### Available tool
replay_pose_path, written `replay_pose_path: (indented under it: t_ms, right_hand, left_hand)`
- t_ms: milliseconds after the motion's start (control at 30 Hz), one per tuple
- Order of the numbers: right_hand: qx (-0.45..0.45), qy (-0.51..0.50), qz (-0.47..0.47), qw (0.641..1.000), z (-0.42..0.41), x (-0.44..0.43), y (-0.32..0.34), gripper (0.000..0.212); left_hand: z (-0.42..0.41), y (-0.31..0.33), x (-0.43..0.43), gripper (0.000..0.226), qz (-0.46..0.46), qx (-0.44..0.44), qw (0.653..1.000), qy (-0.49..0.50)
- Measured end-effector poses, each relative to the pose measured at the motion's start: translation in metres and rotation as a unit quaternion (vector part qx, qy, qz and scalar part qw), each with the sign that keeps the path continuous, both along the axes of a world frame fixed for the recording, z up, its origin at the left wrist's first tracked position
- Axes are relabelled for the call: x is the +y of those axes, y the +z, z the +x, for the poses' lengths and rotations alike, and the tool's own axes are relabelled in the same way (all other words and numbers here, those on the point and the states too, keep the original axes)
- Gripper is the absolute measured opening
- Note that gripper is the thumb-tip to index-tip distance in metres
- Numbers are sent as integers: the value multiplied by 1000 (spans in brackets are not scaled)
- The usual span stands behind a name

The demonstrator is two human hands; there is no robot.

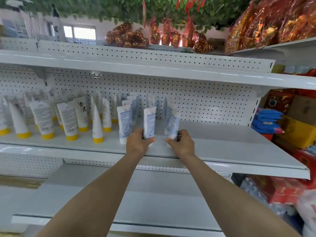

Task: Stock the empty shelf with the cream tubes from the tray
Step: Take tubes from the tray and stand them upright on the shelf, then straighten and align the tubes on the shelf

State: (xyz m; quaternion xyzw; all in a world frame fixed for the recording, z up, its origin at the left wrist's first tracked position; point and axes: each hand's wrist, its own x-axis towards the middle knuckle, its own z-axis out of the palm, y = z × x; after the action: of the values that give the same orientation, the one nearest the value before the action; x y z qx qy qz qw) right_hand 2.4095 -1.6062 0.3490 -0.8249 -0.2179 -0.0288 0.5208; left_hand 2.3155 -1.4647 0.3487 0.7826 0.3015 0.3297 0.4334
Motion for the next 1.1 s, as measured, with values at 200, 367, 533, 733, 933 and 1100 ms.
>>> replay_pose_path:
  t_ms: [200,367,533,733,933,1100]
  right_hand:
    - [5,3,-18,1000,-3,-1,2,44]
    - [10,20,-90,996,-17,-9,12,63]
    - [-132,-27,-269,954,-52,-31,29,70]
    - [-312,-52,-367,875,-126,-18,78,63]
    - [-375,-12,-319,870,-225,31,124,61]
    - [-377,49,-265,886,-298,80,137,60]
  left_hand:
    - [-3,1,-4,40,-4,3,1000,-3]
    - [-18,6,-12,50,8,31,999,-25]
    - [-63,17,-14,60,151,80,983,-62]
    - [-155,69,19,56,361,124,924,-24]
    - [-257,111,65,57,431,147,890,30]
    - [-333,127,99,58,444,153,881,62]
